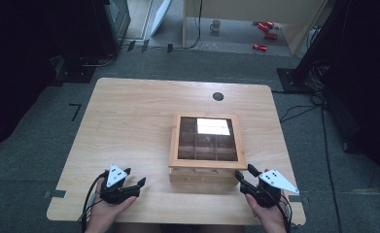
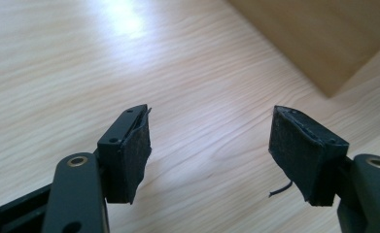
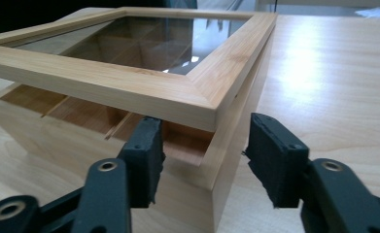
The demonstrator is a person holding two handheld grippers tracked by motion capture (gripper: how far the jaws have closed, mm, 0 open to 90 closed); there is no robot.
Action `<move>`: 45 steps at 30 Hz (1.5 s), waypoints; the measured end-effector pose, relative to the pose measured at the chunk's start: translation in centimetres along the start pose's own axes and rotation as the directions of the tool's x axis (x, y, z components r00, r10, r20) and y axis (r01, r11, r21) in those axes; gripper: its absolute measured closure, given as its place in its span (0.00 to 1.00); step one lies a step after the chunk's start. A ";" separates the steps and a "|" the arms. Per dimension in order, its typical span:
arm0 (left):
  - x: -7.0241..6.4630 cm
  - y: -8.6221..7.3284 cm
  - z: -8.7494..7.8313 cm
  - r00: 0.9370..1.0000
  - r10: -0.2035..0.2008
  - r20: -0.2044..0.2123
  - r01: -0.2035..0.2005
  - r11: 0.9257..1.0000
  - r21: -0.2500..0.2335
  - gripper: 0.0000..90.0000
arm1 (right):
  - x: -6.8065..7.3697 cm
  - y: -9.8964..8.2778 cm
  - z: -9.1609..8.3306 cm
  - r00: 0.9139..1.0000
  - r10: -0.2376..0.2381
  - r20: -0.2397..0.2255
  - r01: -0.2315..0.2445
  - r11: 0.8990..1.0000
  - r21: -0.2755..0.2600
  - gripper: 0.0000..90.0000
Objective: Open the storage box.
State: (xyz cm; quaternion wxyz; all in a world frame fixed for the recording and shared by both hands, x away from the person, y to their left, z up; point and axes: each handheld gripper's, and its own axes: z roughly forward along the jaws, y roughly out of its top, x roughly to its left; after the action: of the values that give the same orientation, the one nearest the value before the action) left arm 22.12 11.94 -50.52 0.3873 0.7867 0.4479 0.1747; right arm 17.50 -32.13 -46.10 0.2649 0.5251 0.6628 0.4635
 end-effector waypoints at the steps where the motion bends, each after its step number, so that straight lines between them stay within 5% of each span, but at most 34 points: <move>1: 0.3 -0.2 0.0 1.000 -0.001 -0.011 0.001 1.000 0.010 0.35 | 0.0 0.2 0.0 1.000 -0.002 0.005 0.002 1.000 -0.003 0.50; 13: 0.5 -0.8 1.0 0.997 0.035 -0.075 -0.030 0.997 0.067 0.30 | -0.2 3.2 -0.1 1.000 -0.019 0.019 0.020 0.999 -0.046 0.49; 23: 0.4 -0.8 1.1 0.996 0.037 -0.082 -0.031 0.997 0.069 0.29 | -0.3 6.2 0.8 0.998 -0.043 0.037 0.045 0.996 -0.076 0.49; 45: 0.4 -0.8 1.0 0.996 0.034 -0.080 -0.028 0.997 0.068 0.29 | -0.8 9.5 3.5 0.991 -0.109 0.073 0.116 0.987 -0.109 0.49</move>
State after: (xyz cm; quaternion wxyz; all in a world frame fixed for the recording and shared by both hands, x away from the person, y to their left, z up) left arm 22.56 12.03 -51.80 0.3394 0.7984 0.4565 0.1973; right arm 24.97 -31.51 -39.22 0.3419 0.4862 0.6549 0.4667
